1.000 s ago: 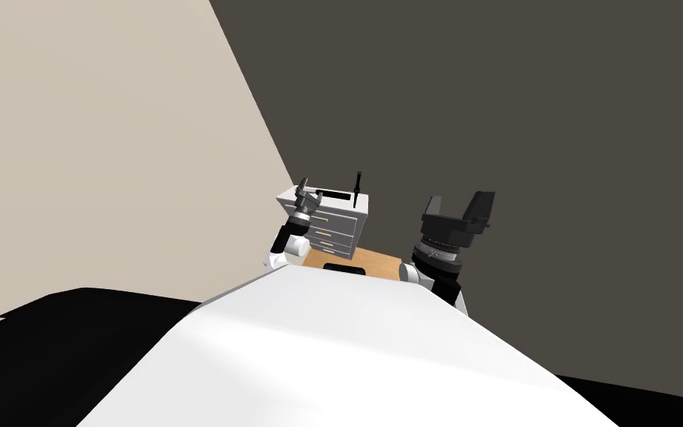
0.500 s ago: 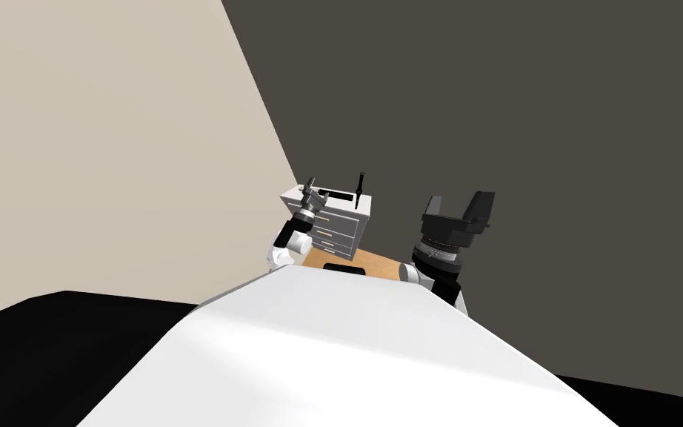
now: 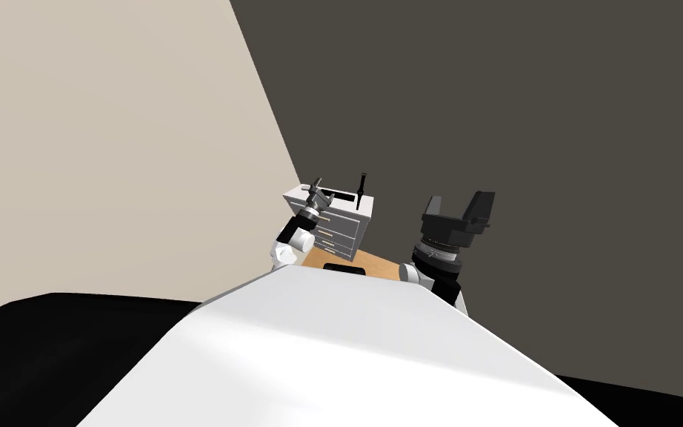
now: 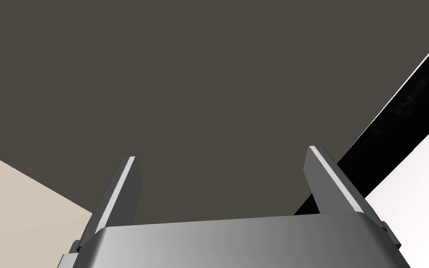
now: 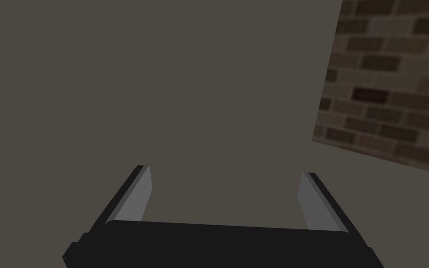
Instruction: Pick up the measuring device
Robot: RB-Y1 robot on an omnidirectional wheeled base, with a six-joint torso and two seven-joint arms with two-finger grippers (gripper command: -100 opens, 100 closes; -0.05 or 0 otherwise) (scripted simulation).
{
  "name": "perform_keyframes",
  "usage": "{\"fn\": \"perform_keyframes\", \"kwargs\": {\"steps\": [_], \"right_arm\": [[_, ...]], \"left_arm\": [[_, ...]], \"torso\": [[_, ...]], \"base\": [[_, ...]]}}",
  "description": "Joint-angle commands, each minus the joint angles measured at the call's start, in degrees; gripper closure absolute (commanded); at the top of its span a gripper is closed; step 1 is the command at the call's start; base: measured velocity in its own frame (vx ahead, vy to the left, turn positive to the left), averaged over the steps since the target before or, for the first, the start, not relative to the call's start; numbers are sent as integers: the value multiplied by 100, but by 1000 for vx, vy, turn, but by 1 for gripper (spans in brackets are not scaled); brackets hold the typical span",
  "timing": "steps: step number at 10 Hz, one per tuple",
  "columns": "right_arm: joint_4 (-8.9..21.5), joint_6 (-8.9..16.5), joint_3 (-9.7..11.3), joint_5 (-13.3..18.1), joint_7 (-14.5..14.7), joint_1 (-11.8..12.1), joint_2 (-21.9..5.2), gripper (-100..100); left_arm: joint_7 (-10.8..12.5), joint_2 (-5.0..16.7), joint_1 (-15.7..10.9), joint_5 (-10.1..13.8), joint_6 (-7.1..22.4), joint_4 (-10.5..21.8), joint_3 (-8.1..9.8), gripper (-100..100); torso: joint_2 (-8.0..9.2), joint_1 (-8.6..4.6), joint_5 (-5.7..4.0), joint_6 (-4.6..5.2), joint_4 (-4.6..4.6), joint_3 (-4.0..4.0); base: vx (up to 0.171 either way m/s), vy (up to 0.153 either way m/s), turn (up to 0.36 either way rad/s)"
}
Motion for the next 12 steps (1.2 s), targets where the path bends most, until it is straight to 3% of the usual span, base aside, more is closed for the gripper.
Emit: {"fn": "perform_keyframes", "kwargs": {"steps": [1,12], "right_arm": [[0,0,0,0,0,0,0,0],[0,0,0,0,0,0,0,0]], "left_arm": [[164,4,-173,42,286,17,-96,-100],[877,-14,-942,240,1816,72,-491,-100]], "torso": [[0,0,0,0,0,0],[3,-1,0,0,1,2]], "base": [[11,-31,137],[6,-30,100]]}}
